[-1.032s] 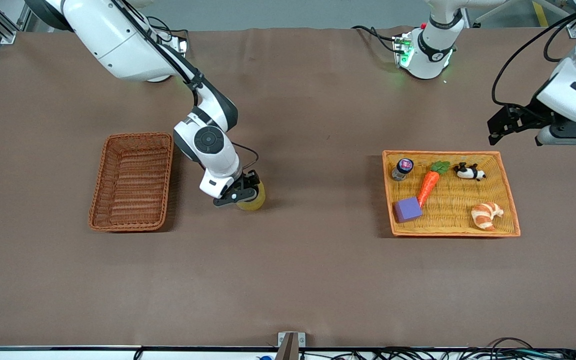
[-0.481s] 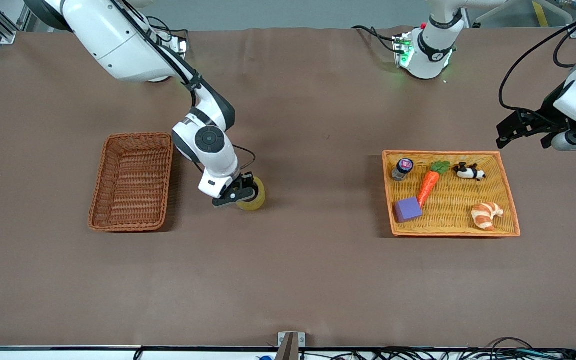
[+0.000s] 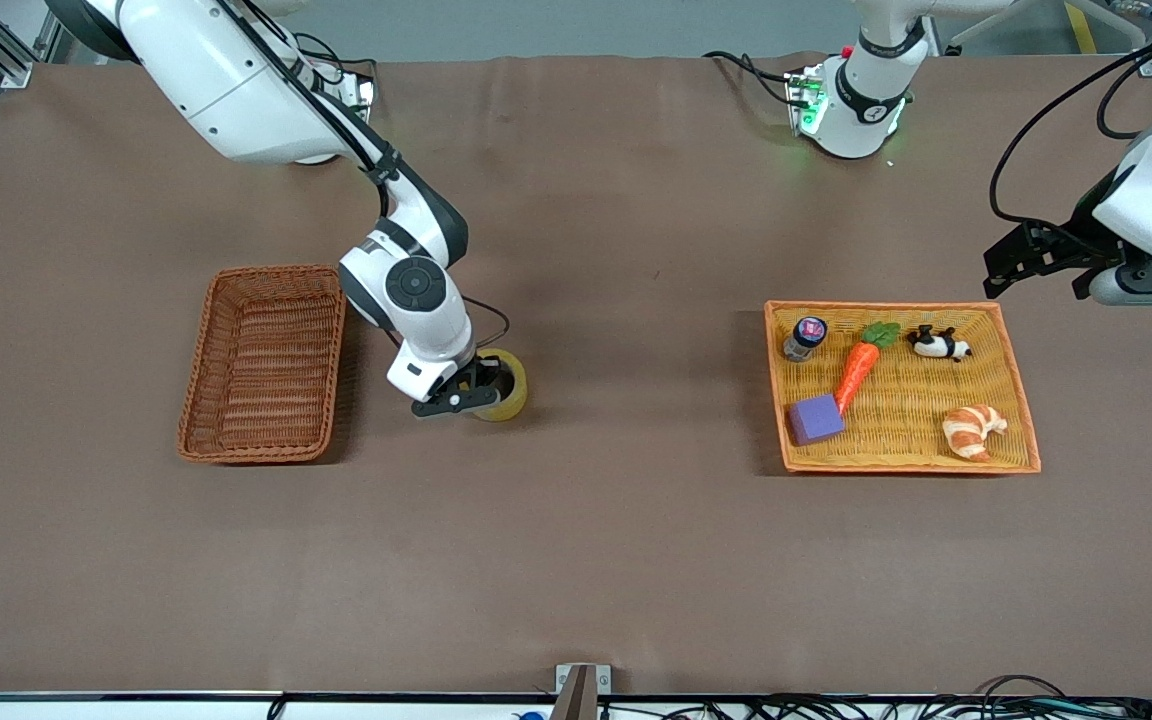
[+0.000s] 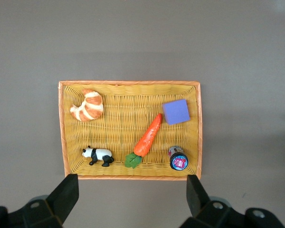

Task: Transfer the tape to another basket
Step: 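Grasp the tape roll with the right gripper and lift it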

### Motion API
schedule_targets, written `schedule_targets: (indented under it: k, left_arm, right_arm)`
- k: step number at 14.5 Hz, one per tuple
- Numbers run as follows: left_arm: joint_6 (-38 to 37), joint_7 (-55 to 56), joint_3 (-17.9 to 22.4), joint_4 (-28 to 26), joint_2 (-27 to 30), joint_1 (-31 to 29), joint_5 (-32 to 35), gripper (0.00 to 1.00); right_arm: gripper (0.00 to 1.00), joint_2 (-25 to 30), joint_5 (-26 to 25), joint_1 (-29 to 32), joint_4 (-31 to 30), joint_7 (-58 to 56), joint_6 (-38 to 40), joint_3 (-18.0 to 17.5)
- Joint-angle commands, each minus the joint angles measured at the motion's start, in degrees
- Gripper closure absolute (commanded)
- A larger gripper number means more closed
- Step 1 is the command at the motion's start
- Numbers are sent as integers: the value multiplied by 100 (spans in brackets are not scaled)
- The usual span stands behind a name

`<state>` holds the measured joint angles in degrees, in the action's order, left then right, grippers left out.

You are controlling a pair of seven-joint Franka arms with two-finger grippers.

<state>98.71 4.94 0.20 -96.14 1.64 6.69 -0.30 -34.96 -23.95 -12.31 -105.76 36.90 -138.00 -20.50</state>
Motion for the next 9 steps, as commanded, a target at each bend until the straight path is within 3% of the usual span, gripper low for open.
schedule_targets:
  k: [1,2,4,7,9]
  left_arm:
    - [-9,43,-29,7,-6,-36,-85,0]
    - [-1,60,-29,-2,-32,-36,-67,0]
    - [-53,374,-38,7,-155,-45,-93,0]
    - [-44,447,-38,16,-173,-45,-67,0]
    - [-36,394,-29,33,-173,-71,-84,0]
  right_arm:
    - [100,585,-84,368,82,-59,597,-182]
    - [100,787,-57,474,73,-199,817,-191]
    - [100,1270,537,685,38,-952,1160,-96]
    - [100,2193,1558,721,-382,-2814,1443,1097]
    - [100,2624,1587,712,-944,-3545,1312,1695]
